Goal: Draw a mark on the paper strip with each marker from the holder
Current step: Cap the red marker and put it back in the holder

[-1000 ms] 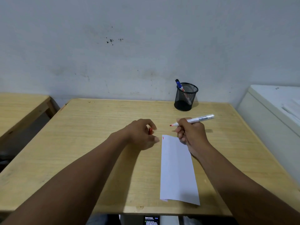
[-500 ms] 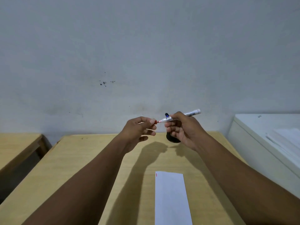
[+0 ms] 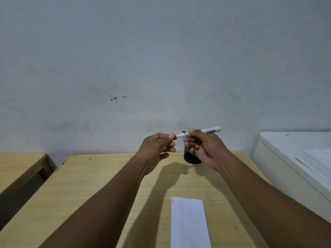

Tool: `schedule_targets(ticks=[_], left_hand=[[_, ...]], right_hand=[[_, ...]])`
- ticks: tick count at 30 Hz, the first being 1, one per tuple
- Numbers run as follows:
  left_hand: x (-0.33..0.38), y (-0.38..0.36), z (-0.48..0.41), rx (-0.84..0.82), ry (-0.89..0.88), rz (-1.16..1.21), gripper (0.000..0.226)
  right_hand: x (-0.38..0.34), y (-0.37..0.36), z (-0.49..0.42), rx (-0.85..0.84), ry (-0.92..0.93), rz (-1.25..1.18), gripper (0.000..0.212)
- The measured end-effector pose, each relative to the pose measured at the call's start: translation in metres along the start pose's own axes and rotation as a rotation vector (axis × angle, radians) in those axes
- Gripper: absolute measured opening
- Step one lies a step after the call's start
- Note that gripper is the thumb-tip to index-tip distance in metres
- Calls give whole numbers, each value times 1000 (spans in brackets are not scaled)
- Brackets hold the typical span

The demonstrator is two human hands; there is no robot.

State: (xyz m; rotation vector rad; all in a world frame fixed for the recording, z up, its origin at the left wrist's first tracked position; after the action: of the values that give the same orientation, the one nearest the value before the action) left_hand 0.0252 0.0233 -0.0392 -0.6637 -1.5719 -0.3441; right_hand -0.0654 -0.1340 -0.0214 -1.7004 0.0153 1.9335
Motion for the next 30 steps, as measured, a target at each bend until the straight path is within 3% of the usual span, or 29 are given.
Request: schedule_targets(ticks=[8, 14, 18, 22, 30], left_hand=[[2, -6, -10, 71, -84, -97, 22], [6, -2, -19, 159, -151, -211, 31], [19, 4, -34, 183, -221, -343, 18], [22, -2, -52, 165, -289, -521, 20], [0, -37, -84, 8, -317, -861, 16]], right_hand=[[4, -4, -7, -32, -23, 21, 18], [-24, 25, -16, 65, -94, 534, 46], [-51, 53, -16, 200, -38, 1037, 38], [-72, 62, -21, 264, 35, 1473, 38], [-81, 62, -42, 271, 123, 1606, 29]])
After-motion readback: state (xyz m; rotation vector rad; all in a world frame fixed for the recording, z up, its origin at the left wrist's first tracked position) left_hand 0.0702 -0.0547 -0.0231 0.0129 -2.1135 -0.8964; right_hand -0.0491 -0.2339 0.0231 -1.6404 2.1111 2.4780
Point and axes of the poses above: each hand's wrist, its own z-axis away from the middle knuckle, its own y-axis out of the back of the hand, x = y × z, the point moved 2 cm from there along -z, towards the middle knuckle, and after that the axes turned 8 degrees about -y, right-handed, at the moved point
